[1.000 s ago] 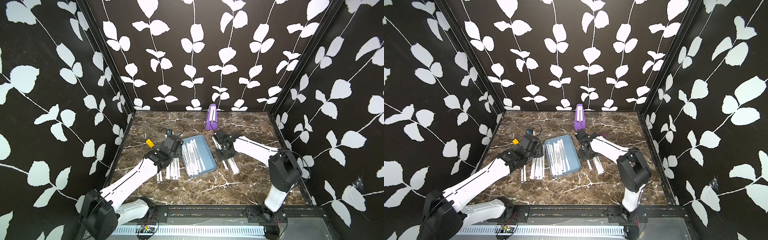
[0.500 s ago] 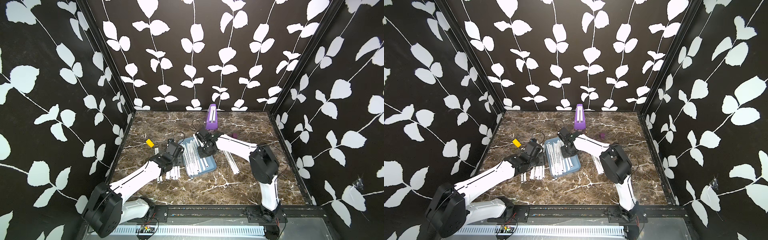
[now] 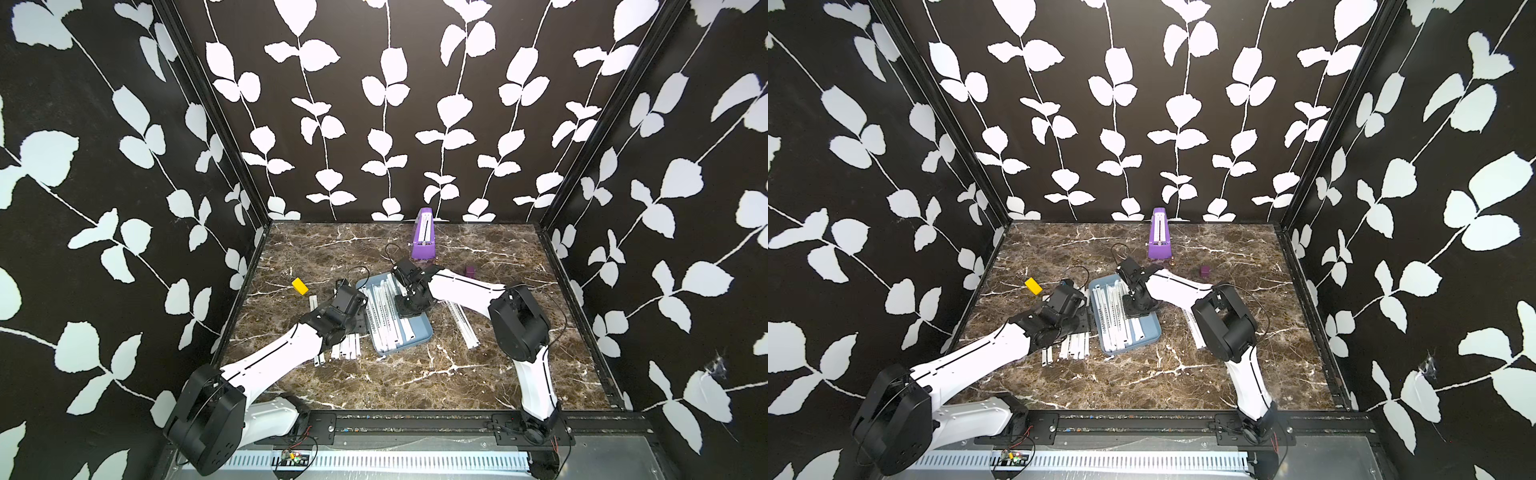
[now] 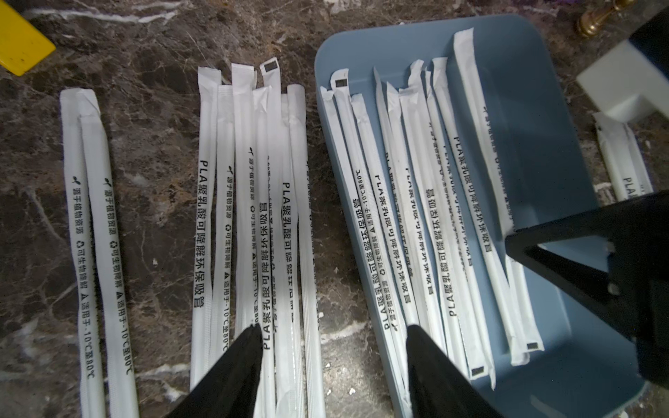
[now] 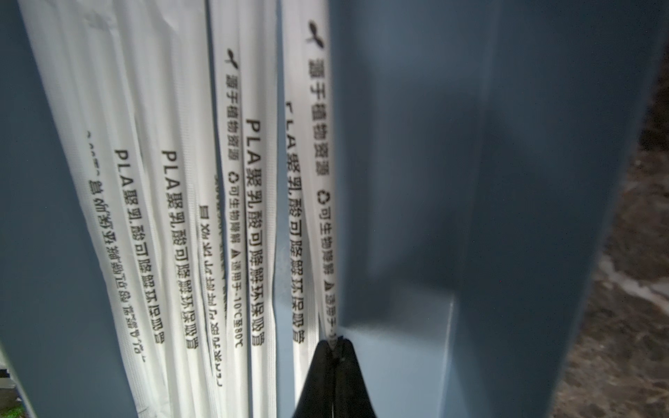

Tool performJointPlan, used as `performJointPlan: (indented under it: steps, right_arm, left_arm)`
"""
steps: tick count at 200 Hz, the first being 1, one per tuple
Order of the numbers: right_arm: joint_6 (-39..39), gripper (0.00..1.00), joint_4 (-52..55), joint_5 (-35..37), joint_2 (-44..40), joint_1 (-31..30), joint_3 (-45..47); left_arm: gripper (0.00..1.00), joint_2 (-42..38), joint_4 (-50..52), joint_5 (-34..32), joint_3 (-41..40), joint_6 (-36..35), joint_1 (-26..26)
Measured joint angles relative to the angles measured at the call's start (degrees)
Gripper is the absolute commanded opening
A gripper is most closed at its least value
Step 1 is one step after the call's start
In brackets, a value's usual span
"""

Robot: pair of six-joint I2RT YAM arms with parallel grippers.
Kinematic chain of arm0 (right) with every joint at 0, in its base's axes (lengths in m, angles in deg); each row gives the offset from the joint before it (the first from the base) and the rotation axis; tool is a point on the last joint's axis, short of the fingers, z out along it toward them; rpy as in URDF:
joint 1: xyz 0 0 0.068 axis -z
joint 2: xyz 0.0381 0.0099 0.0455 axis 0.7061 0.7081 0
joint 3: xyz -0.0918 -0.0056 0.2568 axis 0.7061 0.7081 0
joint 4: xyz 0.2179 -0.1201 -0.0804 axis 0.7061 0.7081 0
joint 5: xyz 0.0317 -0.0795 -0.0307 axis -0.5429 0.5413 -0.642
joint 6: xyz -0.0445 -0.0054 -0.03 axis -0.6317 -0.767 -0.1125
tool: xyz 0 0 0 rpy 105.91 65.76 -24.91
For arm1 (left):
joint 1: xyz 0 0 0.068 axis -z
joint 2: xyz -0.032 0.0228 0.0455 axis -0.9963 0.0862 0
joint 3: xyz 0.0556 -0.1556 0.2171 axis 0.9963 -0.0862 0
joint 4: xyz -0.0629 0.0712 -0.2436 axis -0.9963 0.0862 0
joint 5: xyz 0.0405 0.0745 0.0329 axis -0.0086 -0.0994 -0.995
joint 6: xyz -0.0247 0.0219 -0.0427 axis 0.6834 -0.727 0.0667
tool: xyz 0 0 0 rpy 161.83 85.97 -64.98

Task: Put the straws into the storage box
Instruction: Place the straw in the storage box.

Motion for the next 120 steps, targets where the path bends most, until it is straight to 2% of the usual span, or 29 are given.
performJointPlan:
  steps: [46, 120]
  right_arm:
    - [0.8, 0.07, -0.4, -0.6, 1.2, 0.2, 0.0]
    - [0.7, 0.16, -0.5, -0.5, 1.2, 0.2, -0.1]
  left_arm:
    - [0.65, 0.0, 0.0, 0.0, 0.0, 0.0, 0.0]
    - [0.65, -1.9, 1.4, -1.9, 0.1, -0.1, 0.0]
